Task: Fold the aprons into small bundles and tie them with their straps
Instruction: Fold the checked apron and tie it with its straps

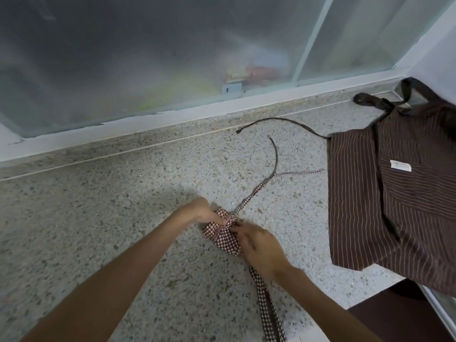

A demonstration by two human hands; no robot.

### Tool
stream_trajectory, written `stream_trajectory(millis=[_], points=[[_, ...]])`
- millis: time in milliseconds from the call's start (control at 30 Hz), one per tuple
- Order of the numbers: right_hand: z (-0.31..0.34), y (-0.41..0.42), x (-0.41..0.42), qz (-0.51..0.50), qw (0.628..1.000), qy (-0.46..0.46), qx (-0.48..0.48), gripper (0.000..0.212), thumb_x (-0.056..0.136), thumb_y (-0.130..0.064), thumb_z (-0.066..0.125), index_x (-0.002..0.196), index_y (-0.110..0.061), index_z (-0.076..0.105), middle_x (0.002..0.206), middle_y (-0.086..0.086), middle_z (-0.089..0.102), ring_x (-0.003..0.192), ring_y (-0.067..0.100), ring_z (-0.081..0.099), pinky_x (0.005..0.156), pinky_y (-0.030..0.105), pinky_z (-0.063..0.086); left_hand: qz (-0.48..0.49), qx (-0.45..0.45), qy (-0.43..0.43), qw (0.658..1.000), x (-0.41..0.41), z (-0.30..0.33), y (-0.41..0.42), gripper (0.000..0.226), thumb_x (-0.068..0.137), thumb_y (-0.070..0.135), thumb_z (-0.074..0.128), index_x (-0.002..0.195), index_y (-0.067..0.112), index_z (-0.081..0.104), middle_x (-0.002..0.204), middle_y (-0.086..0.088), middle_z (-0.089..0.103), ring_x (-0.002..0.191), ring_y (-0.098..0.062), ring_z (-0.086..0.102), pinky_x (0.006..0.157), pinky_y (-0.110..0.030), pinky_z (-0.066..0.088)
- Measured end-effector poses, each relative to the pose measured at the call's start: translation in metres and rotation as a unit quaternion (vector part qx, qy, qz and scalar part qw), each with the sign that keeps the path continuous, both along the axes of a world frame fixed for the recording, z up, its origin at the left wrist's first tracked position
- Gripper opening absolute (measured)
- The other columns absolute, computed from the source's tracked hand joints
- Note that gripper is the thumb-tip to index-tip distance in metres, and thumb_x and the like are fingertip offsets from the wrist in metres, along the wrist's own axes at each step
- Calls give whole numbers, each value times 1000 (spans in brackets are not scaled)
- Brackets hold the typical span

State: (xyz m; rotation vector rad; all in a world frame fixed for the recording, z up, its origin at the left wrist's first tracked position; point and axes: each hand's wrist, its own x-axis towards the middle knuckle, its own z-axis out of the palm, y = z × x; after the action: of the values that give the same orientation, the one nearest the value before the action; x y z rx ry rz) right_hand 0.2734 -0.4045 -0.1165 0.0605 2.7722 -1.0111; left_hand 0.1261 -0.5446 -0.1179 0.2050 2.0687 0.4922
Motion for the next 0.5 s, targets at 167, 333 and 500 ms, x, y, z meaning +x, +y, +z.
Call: stream_trajectory(millis=[167, 333, 500], points=[[49, 43, -36, -80, 994, 57, -52, 24, 97, -14, 47, 115, -21, 63, 123, -7, 60, 111, 7, 54, 90, 15, 39, -68, 140, 73, 985, 25, 38, -14, 23, 81, 21, 70, 104, 22, 65, 109, 2, 66, 96, -12, 60, 85, -27, 47], [101, 48, -71, 152, 963, -198, -97, 29, 88, -21, 65, 118, -21, 64, 115, -6, 66, 108, 6, 59, 93, 18, 45, -153, 129, 181, 963, 29, 96, -27, 18, 76, 31, 75, 77, 36, 58, 80, 21, 62, 84, 1, 58, 81, -23, 46], [126, 38, -79, 206, 956, -208, -34, 19, 81, -26, 72, 97, -18, 74, 85, -8, 72, 81, 6, 65, 85, 33, 56, -181, 141, 169, 958, 26, 142, -38, 31, 76, 32, 75, 105, 27, 68, 98, 20, 67, 85, 14, 57, 73, -2, 40]])
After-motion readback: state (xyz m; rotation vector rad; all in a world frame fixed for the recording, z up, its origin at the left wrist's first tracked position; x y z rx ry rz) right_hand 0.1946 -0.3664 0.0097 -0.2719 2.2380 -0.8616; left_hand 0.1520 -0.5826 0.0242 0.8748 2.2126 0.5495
